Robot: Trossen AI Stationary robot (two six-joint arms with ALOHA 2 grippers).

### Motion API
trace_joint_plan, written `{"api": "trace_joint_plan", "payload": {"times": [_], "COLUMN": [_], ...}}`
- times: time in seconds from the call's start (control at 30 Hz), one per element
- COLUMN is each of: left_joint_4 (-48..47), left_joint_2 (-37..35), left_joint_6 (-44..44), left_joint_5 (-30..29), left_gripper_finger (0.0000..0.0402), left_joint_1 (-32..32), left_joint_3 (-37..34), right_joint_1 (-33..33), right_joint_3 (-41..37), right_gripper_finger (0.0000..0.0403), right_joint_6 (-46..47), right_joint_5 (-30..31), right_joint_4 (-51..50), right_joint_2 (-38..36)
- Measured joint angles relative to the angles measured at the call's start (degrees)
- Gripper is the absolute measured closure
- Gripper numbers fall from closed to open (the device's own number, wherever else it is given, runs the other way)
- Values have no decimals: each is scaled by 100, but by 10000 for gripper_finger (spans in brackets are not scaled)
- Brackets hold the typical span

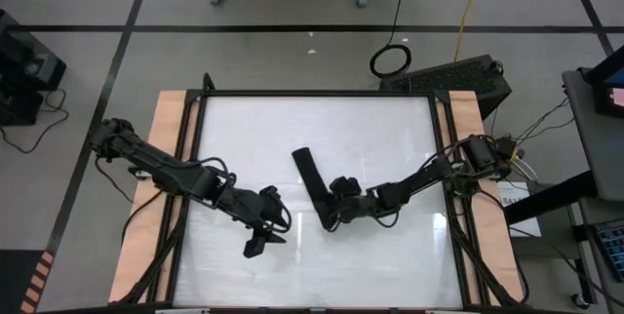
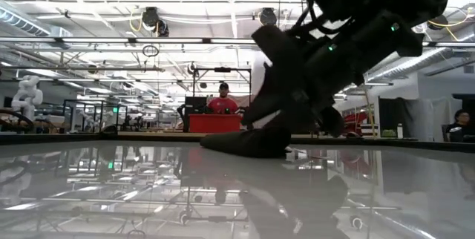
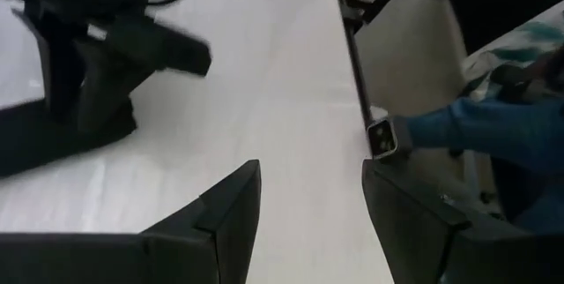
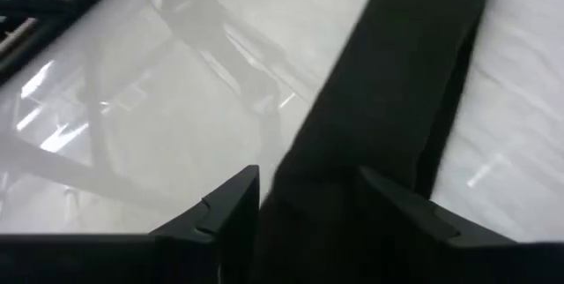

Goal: Roll towel
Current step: Roll the black towel, then return to Home Position

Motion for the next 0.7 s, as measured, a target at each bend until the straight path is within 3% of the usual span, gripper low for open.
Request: {"api": "trace_joint_plan", "payload": {"times": [0.37,0.7], "left_joint_4": [-468,-1092], "left_joint_2": [-24,-23], "left_joint_6": [-4,4], "left_joint_5": [-236,-505], "left_gripper_finger": [196,196], "left_joint_1": [-165,-224], "left_joint_3": [0,0], "right_joint_1": [7,39], "right_joint_3": [4,13], "right_gripper_finger": [170,165], "right_joint_6": [-812,-1864], "right_joint_5": [14,28], "right_joint_4": [136,-556], "right_joint_2": [-511,-1564]}}
